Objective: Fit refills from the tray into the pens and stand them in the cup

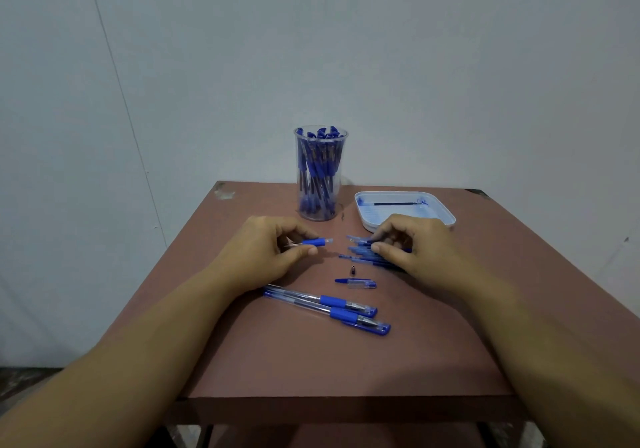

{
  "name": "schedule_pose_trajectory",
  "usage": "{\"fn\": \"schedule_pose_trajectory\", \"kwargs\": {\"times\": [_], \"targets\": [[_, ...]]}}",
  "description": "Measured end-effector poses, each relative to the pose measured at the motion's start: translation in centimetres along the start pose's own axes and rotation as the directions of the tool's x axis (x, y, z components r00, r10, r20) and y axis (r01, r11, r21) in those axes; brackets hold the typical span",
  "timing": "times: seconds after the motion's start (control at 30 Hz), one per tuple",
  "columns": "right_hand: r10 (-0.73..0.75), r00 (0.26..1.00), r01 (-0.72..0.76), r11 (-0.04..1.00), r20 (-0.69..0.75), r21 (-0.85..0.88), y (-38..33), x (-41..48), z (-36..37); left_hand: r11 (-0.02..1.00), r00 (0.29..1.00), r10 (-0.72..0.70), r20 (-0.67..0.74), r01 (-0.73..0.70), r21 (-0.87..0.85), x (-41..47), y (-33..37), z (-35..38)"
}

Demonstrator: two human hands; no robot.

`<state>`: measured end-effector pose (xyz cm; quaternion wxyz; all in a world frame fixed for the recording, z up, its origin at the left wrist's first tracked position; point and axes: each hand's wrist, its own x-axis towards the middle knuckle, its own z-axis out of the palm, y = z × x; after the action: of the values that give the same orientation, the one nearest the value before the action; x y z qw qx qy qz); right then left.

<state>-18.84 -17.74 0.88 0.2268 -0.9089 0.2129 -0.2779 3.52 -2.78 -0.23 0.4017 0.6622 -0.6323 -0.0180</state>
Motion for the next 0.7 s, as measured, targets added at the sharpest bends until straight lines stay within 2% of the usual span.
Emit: {"fn": "schedule_pose_trajectory", "kwargs": {"times": [0.7], "targets": [[-0.046,0.998,0.046,0.999,0.043,0.008,-0.9,-0.1,1.1,1.0,1.0,0.023,0.021,-0.024,0.017,-0.1,-0.2,0.1]]}}
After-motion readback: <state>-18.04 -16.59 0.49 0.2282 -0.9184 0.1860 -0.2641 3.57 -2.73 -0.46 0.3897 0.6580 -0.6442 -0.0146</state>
